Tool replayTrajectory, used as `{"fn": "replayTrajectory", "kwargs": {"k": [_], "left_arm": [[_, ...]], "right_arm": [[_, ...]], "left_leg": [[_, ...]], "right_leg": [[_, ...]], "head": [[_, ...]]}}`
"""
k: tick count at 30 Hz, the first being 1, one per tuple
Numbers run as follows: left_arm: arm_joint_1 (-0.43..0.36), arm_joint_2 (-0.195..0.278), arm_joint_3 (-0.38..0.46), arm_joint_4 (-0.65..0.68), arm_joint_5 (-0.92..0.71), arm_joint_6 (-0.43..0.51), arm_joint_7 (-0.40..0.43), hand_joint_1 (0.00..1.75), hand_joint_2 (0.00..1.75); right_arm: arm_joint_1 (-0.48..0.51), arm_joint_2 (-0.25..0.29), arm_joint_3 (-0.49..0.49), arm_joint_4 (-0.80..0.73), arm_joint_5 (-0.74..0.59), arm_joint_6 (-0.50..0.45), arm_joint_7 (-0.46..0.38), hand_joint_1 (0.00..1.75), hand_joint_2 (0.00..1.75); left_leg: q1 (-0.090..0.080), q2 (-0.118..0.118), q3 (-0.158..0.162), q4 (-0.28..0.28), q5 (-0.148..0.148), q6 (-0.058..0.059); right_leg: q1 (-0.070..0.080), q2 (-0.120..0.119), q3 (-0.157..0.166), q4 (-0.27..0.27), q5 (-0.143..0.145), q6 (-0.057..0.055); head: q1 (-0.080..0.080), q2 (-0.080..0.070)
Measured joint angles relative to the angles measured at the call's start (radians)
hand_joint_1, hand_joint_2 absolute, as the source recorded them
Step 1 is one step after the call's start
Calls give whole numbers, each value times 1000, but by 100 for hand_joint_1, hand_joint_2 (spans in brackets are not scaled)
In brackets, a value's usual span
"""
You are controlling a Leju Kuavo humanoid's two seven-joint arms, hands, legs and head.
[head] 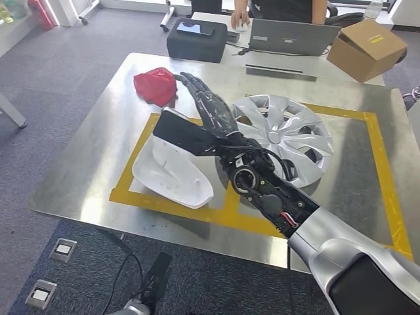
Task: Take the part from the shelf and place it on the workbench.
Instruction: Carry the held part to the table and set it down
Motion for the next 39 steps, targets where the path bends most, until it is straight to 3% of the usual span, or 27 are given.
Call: {"fn": "replayTrajectory", "kwargs": {"k": [1, 8, 16, 24, 28, 39], "left_arm": [[3, 2, 0, 0, 6, 3, -1, 0, 175], [34, 18, 0, 0, 38, 18, -10, 0, 175], [66, 39, 1, 0, 64, 18, -20, 0, 175], [72, 48, 1, 0, 64, 15, -18, 0, 175], [72, 50, 1, 0, 65, 15, -17, 0, 0], [70, 51, 2, 0, 68, 12, -12, 0, 0]], "right_arm": [[6, -17, -19, -26, -10, -6, 4, 0, 0], [119, -179, -161, -293, -88, -28, 54, 0, 0], [348, -364, -312, -648, -336, 148, 16, 0, 0], [534, -474, -391, -897, -453, 231, -6, 0, 0], [612, -513, -423, -991, -457, 246, -11, 0, 0], [729, -562, -463, -1164, -437, 291, -19, 0, 0]], "left_leg": [[0, 0, 0, 0, 0, 0], [0, 0, 2, 0, 0, 0], [-1, 1, 3, 0, -1, 0], [-1, 1, 4, -1, -1, -1], [-1, 1, 4, -1, -1, -1], [-2, 1, 4, -2, -1, -1]], "right_leg": [[0, 0, 0, 0, 0, 0], [-1, 0, 1, -1, 0, 0], [-1, 0, 1, -1, 0, 0], [-1, 1, 1, -1, -1, 0], [-1, 1, 2, -1, -1, -1], [-1, 1, 2, -1, -2, -1]], "head": [[0, 0], [0, 0], [1, 0], [1, 0], [1, 0], [1, 0]]}}
